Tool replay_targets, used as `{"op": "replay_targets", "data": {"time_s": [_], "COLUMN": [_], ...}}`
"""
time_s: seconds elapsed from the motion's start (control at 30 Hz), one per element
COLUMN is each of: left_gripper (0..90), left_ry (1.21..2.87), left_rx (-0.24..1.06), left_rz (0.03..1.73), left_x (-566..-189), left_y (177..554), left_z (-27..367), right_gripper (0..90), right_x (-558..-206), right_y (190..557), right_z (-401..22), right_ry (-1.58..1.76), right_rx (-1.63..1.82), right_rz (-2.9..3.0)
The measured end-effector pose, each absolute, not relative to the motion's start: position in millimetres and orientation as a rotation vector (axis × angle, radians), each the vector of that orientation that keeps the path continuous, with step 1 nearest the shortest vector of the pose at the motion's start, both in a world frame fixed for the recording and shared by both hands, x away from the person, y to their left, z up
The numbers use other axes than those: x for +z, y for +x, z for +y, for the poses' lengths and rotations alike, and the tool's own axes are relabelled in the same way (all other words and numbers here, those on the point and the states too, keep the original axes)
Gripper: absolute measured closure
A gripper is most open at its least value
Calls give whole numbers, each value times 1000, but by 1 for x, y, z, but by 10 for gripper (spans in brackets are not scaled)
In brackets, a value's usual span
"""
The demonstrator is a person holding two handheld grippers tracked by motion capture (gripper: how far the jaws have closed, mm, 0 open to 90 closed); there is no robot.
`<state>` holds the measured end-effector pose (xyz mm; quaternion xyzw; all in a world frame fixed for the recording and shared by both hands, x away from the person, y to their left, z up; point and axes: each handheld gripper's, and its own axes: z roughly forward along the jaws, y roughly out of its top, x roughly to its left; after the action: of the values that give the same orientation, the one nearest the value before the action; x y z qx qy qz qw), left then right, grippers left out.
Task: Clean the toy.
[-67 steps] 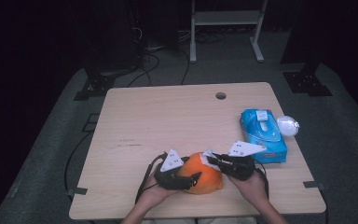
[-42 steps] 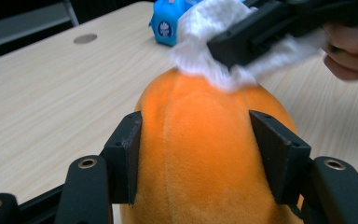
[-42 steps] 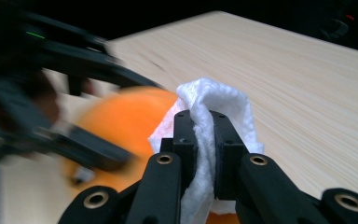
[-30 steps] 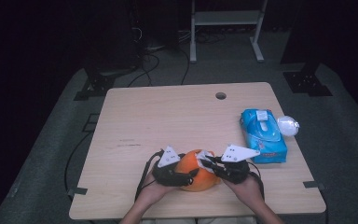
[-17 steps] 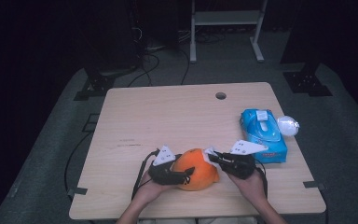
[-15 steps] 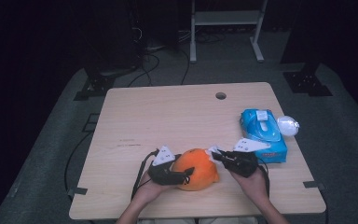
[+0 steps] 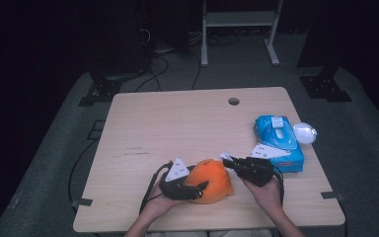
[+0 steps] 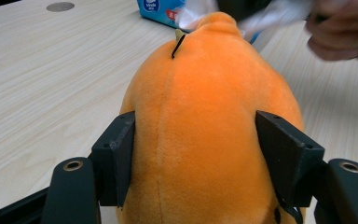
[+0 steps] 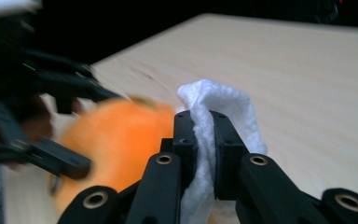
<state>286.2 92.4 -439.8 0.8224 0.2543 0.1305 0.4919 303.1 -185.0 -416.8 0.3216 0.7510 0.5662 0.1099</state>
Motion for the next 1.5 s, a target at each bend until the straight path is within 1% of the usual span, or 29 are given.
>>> {"op": "replay_targets", "data": {"time_s": [0.17, 0.37, 0.5, 0.57, 0.7, 0.83, 0.9, 0.93, 1.0, 1.07, 1.13, 1.17, 1.2, 1.23, 1.3, 1.33, 1.43, 1.47, 1.5], "left_gripper": [330, 327, 332, 336, 336, 332, 329, 320, 271, 192, 126, 127, 153, 224, 363, 397, 430, 428, 415], "left_ry": [2005, 1998, 2012, 2013, 2020, 2035, 2031, 2022, 2004, 1997, 1999, 1991, 1992, 1999, 1993, 1980, 1961, 1958, 1965], "left_rx": [333, 341, 356, 362, 369, 387, 366, 345, 295, 256, 178, 153, 148, 181, 286, 345, 569, 592, 564], "left_rz": [605, 600, 570, 568, 549, 521, 512, 510, 539, 601, 670, 687, 689, 674, 626, 598, 480, 456, 456], "left_x": [-439, -439, -438, -438, -437, -436, -435, -433, -430, -430, -435, -437, -439, -438, -434, -432, -427, -427, -428], "left_y": [285, 284, 280, 279, 278, 274, 275, 276, 281, 286, 292, 294, 294, 292, 286, 282, 272, 271, 272], "left_z": [90, 85, 83, 81, 79, 76, 78, 80, 84, 87, 88, 88, 87, 86, 82, 80, 74, 73, 73], "right_gripper": [815, 814, 815, 815, 815, 814, 814, 815, 813, 811, 810, 810, 810, 810, 810, 809, 810, 810, 810], "right_x": [-418, -398, -412, -418, -414, -413, -413, -414, -417, -417, -417, -418, -417, -417, -416, -414, -407, -405, -404], "right_y": [301, 288, 295, 301, 303, 295, 297, 299, 303, 303, 301, 301, 301, 302, 303, 304, 302, 301, 301], "right_z": [-186, -175, -171, -177, -184, -168, -169, -172, -177, -179, -179, -180, -180, -180, -180, -181, -186, -187, -187], "right_ry": [945, 808, 848, 883, 932, 815, 817, 836, 860, 866, 845, 849, 851, 856, 874, 873, 870, 864, 857], "right_rx": [1692, 1758, 1593, 1550, 1573, 1554, 1520, 1509, 1499, 1508, 1519, 1527, 1533, 1538, 1563, 1565, 1608, 1631, 1642], "right_rz": [2194, 2190, 2246, 2239, 2208, 2261, 2266, 2268, 2305, 2333, 2344, 2347, 2349, 2348, 2331, 2320, 2268, 2251, 2247]}}
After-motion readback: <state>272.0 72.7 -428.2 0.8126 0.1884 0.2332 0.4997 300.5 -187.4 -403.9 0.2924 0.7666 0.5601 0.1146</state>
